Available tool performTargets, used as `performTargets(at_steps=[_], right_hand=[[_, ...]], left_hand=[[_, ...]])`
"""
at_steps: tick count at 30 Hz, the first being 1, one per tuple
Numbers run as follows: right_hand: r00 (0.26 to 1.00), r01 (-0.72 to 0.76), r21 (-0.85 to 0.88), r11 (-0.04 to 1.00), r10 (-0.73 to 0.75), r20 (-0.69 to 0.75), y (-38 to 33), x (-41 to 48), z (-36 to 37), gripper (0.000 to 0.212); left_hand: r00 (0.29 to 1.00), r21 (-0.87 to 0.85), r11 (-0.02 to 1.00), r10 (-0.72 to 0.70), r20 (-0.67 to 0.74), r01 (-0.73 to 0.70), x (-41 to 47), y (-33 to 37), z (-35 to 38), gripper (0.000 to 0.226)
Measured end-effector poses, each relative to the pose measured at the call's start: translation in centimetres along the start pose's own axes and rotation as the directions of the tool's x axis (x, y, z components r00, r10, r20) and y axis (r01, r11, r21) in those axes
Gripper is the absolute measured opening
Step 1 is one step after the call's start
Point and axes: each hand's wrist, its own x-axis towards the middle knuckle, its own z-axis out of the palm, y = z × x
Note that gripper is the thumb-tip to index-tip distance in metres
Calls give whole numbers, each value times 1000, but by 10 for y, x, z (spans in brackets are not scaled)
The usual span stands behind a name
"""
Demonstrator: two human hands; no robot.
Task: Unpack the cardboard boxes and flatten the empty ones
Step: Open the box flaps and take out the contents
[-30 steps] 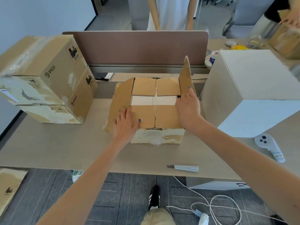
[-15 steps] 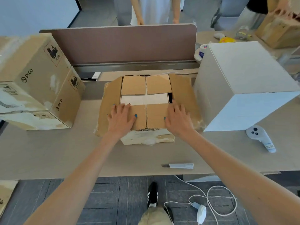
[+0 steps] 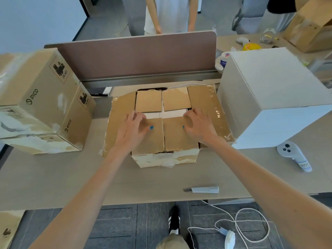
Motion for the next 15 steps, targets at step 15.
performTargets(at_steps=[15], right_hand=[[785, -53, 333, 942, -167, 597, -41, -32, -60, 12]], left_hand=[[889, -286, 936, -54, 455, 203, -54, 13, -71, 37]])
